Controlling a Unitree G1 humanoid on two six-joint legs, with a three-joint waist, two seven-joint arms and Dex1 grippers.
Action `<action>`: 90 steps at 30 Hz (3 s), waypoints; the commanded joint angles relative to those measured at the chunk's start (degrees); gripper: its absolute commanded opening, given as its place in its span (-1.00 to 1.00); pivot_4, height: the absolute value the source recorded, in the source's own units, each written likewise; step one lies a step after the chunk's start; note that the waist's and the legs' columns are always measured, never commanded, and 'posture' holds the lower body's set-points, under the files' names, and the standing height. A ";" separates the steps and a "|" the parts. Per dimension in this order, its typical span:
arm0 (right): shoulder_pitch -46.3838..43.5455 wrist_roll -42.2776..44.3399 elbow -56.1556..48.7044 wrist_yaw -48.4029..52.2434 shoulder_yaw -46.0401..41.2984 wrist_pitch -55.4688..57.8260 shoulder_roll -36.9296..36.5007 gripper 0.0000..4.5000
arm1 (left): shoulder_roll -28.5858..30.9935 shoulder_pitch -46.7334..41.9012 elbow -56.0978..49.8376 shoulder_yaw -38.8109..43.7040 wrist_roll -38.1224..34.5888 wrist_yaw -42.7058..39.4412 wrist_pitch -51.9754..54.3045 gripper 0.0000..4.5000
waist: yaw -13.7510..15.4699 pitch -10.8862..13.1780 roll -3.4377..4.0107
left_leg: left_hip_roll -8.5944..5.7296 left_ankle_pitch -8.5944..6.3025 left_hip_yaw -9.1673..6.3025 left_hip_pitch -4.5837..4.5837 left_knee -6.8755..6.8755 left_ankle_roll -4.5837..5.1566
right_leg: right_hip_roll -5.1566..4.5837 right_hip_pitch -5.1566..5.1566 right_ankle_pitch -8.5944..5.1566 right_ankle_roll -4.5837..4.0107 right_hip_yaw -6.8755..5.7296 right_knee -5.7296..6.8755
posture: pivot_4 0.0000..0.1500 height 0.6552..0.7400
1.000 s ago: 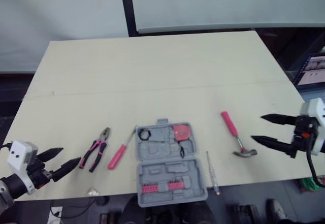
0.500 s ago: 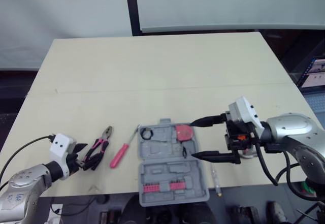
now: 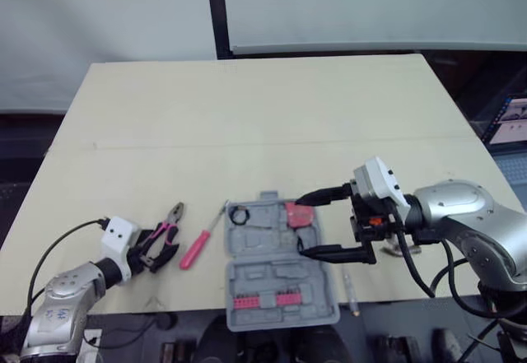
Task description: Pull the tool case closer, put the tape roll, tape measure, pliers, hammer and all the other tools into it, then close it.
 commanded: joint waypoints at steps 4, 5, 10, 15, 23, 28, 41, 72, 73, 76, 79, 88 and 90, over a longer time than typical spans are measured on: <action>-1.25 0.55 -0.09 -0.23 -1.06 -0.06 0.01 0.99 | -0.49 -0.39 0.52 -0.70 1.38 0.91 -1.97 1.00 | -0.07 0.00 0.00 | 0.00 0.00 0.00 0.00 0.01 0.00 | 0.00 0.01 0.00 0.00 0.00 0.00 | 1.00 0.71; -1.27 0.46 -0.01 -0.23 -1.00 -0.11 0.02 0.99 | -0.48 -0.46 0.74 -0.92 1.85 1.02 -2.57 1.00 | -0.07 0.00 0.00 | 0.00 0.00 0.01 0.00 0.00 0.00 | 0.00 0.00 0.00 0.00 0.00 0.00 | 1.00 0.71; -1.51 0.15 0.40 -0.32 -0.69 -0.22 0.21 0.99 | -1.28 -1.11 2.49 -1.07 2.60 2.49 -3.31 1.00 | -0.06 0.00 0.00 | 0.00 0.00 0.01 0.01 0.01 0.01 | 0.00 0.00 0.00 0.00 0.00 0.01 | 1.00 0.71; -1.62 -0.14 0.75 -0.24 -0.59 -0.43 0.22 1.00 | -1.56 -1.31 3.98 -1.05 2.88 3.00 -3.92 0.88 | -0.06 0.00 0.00 | 0.01 0.01 0.00 0.02 0.04 0.01 | 0.00 0.01 0.00 0.00 -0.01 0.07 | 1.00 0.71; -1.07 -0.24 0.82 -0.32 -1.05 -0.47 -0.11 1.00 | -1.89 -1.73 5.10 -0.19 1.65 2.98 -5.50 0.13 | -0.07 0.00 0.00 | 0.01 0.01 0.00 0.02 0.03 0.01 | 0.00 0.00 0.00 0.00 -0.01 0.05 | 1.00 0.71; -0.60 -0.01 0.68 -0.57 -1.80 -0.33 -0.43 1.00 | -0.73 -1.83 2.47 1.32 0.16 2.70 -5.25 0.13 | -0.07 0.00 0.00 | 0.01 0.01 0.00 0.01 0.03 0.01 | 0.00 0.00 0.00 0.00 0.00 0.04 | 1.00 0.71; -2.64 -1.47 -0.02 0.84 -2.77 0.04 -5.81 1.00 | 18.54 -5.59 -16.66 -0.18 -6.20 -14.18 4.97 0.13 | -0.16 0.16 -0.18 | 0.00 0.01 0.02 -0.17 -0.11 -0.02 | -0.01 -0.24 0.00 -0.03 0.04 -0.07 | 1.00 0.71; -19.67 -30.60 6.35 -8.24 26.05 5.13 4.15 1.00 | 5.21 -42.98 -11.28 -35.18 6.02 -21.41 12.17 0.13 | -1.30 0.26 -0.30 | -0.18 1.13 0.19 -0.29 -0.28 -0.10 | 0.08 -0.56 0.00 -0.05 0.03 0.45 | 1.00 0.71; -19.55 -31.33 6.56 -8.23 26.39 4.68 4.31 1.00 | 5.06 -42.97 -11.17 -35.13 6.19 -21.48 12.07 0.13 | -1.30 0.26 -0.30 | -0.18 1.13 0.19 -0.29 -0.27 -0.10 | 0.07 -0.56 0.00 -0.05 0.03 0.46 | 1.00 0.71; -19.18 -33.75 7.57 -8.03 27.46 2.58 4.52 1.00 | 4.66 -42.93 -10.82 -35.09 6.59 -21.63 11.73 0.13 | -1.32 0.26 -0.30 | -0.18 1.12 0.18 -0.28 -0.24 -0.10 | 0.08 -0.56 0.00 -0.05 0.03 0.48 | 1.00 0.71; -19.04 -34.65 8.01 -7.55 27.40 1.88 4.85 0.39 | 4.39 -43.05 -10.76 -34.97 6.79 -21.79 11.76 0.13 | -1.31 0.26 -0.30 | -0.18 1.13 0.18 -0.29 -0.24 -0.10 | 0.08 -0.56 0.00 -0.05 0.03 0.48 | 1.00 0.71; -18.75 -37.59 9.73 -6.51 27.71 -0.63 6.05 0.19 | 3.40 -43.19 -10.49 -34.83 7.40 -21.87 11.55 0.13 | -1.31 0.26 -0.30 | -0.18 1.13 0.17 -0.29 -0.14 -0.10 | 0.08 -0.55 0.00 -0.05 0.02 0.56 | 1.00 0.71; -18.54 -37.86 9.62 -6.20 27.58 -0.71 6.14 0.19 | 3.28 -43.14 -10.62 -34.74 7.47 -21.91 11.62 0.13 | -1.32 0.26 -0.30 | -0.18 1.13 0.17 -0.29 -0.13 -0.10 | 0.08 -0.55 0.00 -0.05 0.03 0.57 | 1.00 0.71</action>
